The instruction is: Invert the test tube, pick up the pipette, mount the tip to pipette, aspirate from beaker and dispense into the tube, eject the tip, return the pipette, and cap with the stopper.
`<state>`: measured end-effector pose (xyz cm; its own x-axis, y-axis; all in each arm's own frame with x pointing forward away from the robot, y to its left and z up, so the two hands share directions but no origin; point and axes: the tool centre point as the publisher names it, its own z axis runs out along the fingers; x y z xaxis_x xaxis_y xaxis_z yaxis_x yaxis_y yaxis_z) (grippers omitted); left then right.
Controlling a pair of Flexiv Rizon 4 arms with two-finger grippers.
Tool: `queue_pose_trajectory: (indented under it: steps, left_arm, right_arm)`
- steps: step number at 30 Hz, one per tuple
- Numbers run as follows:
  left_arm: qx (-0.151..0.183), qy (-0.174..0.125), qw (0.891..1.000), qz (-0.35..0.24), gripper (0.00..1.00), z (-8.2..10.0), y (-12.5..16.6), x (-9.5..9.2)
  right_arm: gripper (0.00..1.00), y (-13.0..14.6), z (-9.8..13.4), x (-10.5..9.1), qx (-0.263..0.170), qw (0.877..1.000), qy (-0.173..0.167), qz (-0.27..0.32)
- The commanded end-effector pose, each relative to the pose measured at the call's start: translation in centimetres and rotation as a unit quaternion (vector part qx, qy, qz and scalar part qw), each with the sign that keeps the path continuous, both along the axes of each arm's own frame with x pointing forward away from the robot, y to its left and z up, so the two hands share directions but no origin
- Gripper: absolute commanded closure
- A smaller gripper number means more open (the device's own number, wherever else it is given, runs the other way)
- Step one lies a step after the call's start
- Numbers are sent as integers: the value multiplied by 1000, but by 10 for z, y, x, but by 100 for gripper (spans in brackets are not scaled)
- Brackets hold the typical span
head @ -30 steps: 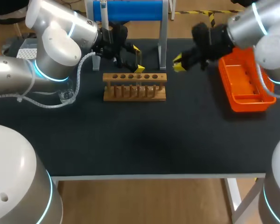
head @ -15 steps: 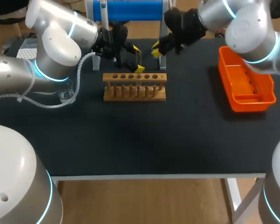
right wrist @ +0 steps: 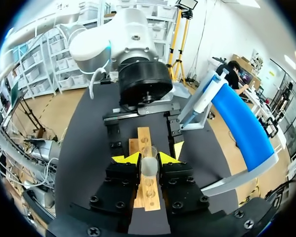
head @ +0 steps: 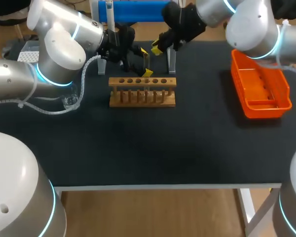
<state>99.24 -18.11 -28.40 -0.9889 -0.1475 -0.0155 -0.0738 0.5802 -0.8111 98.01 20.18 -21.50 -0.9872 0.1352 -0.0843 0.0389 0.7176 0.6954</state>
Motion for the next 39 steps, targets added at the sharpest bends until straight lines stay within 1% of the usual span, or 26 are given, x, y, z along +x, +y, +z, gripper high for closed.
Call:
queue_pose_trajectory:
  steps: [1, 21, 31, 39]
  left_arm:
    - [1, 0, 1000, 1, 0, 0, 0, 0]
    - [1, 0, 1000, 1, 0, 0, 0, 0]
    - [1, 0, 1000, 1, 0, 0, 0, 0]
    - [1, 0, 1000, 1, 0, 0, 0, 0]
  right_arm:
    - [100, 4, 1, 5, -2, 1000, 1, -3]
    - [100, 10, -6, 6, 6, 1000, 7, -9]
    - [100, 8, -18, 4, 5, 1000, 15, -13]
    - [100, 8, -19, 3, 7, 1000, 17, -15]
